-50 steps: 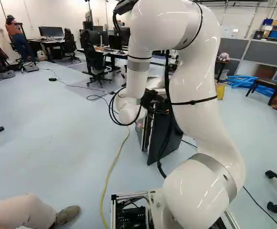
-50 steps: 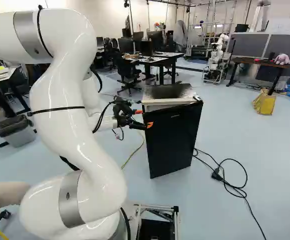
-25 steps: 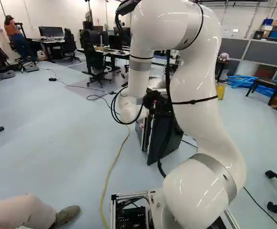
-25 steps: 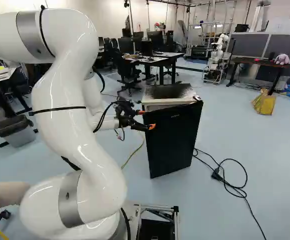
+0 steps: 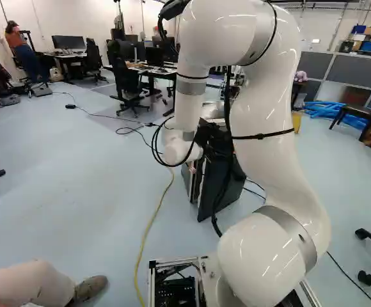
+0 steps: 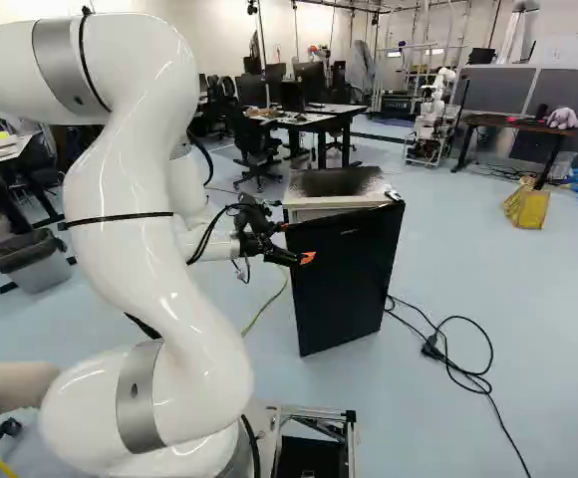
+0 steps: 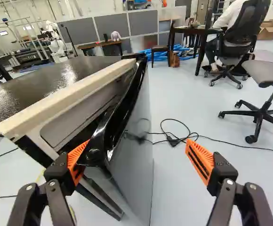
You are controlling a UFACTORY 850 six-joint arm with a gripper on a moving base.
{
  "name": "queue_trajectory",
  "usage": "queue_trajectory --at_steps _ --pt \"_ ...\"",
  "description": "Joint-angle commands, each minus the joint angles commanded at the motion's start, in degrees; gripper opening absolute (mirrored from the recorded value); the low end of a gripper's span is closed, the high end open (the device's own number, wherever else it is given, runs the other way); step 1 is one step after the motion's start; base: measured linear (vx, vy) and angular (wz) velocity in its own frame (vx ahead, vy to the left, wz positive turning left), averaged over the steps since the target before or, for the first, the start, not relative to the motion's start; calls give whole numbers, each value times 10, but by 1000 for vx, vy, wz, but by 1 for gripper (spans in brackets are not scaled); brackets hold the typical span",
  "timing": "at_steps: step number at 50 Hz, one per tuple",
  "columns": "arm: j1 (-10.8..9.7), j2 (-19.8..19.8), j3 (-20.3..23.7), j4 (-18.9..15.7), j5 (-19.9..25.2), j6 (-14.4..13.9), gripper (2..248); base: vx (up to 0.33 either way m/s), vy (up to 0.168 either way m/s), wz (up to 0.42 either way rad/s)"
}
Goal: Grab a drink from the fridge
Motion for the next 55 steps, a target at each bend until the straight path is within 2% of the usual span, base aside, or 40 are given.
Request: queue_trajectory --at_steps 55 --pt "-33 35 66 68 0 0 247 0 0 0"
